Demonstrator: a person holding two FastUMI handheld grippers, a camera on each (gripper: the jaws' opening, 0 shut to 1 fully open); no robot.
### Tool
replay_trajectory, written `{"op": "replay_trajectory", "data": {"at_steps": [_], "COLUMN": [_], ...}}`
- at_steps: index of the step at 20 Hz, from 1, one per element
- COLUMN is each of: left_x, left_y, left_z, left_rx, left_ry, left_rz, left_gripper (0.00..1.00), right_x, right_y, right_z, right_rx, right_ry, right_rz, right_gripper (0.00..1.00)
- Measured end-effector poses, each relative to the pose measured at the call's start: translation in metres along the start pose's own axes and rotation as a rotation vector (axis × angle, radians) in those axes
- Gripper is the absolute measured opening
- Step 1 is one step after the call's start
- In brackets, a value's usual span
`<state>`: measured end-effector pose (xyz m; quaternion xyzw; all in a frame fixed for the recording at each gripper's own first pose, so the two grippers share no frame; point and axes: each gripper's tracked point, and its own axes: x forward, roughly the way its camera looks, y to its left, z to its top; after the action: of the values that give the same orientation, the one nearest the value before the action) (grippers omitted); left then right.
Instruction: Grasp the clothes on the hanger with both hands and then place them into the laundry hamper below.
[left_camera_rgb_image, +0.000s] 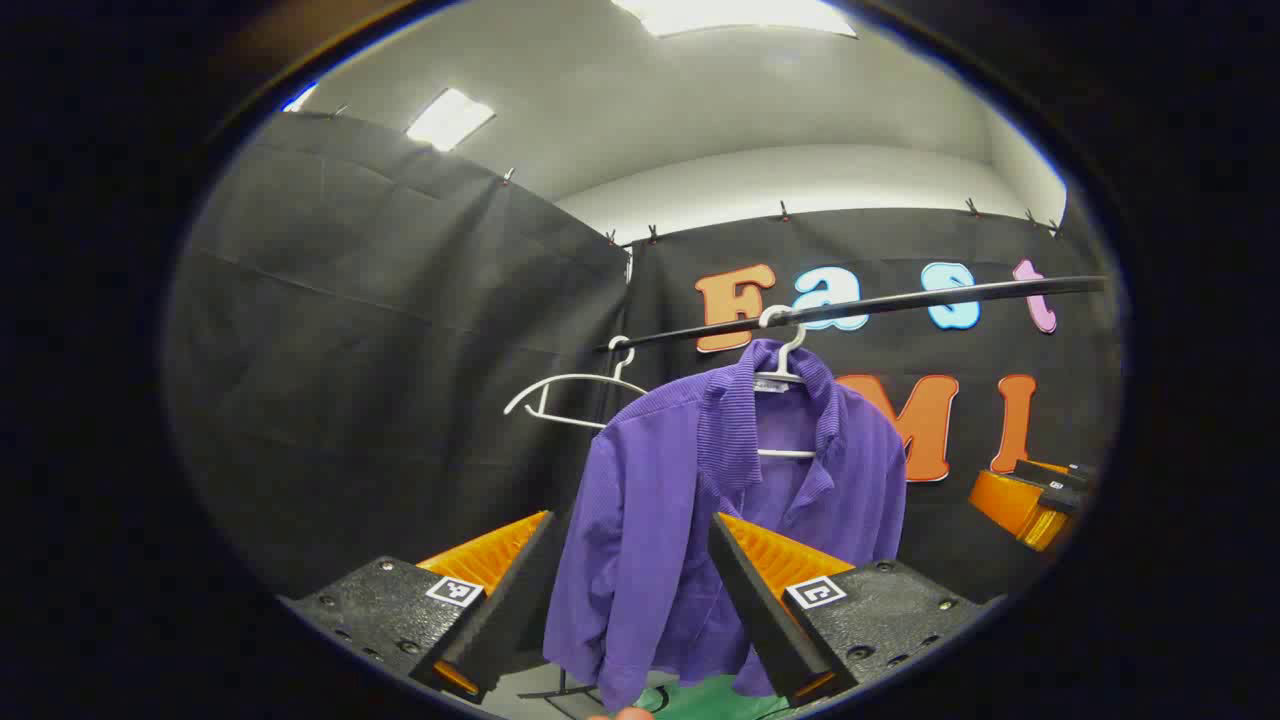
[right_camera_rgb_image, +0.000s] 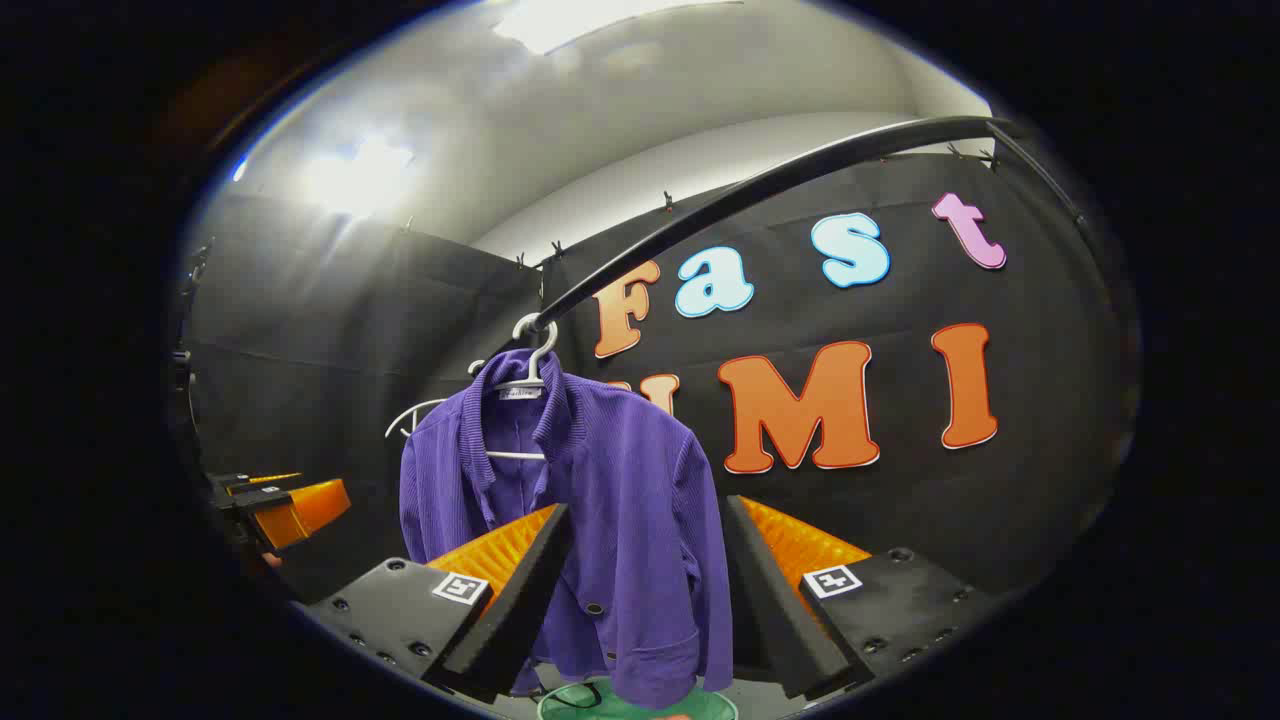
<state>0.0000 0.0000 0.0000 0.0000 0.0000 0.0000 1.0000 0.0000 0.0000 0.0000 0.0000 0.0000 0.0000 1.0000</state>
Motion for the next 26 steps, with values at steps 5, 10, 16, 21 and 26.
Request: {"op": "replay_trajectory", "data": {"at_steps": [5,10,16,21,26], "left_x": [0.006,0.015,0.015,0.017,0.005], "left_y": [0.004,0.019,0.031,0.037,0.049], "left_z": [-0.011,-0.010,-0.007,-0.005,-0.014], "left_rx": [0.000,0.006,0.013,0.023,0.019], "left_ry": [0.035,0.033,0.019,0.019,0.061], "left_rz": [-0.055,-0.049,-0.032,-0.026,-0.041], "left_gripper": [0.95,0.92,0.95,0.95,0.95], "right_x": [0.000,0.003,0.011,0.033,0.083], "right_y": [0.014,0.020,0.024,0.036,0.065], "right_z": [-0.002,-0.006,-0.010,-0.028,-0.058], "right_rx": [-0.012,-0.016,-0.014,-0.007,-0.016], "right_ry": [-0.003,0.006,0.015,0.056,0.109], "right_rz": [-0.032,-0.044,-0.046,-0.004,-0.008], "right_gripper": [0.98,0.94,0.99,0.94,0.94]}}
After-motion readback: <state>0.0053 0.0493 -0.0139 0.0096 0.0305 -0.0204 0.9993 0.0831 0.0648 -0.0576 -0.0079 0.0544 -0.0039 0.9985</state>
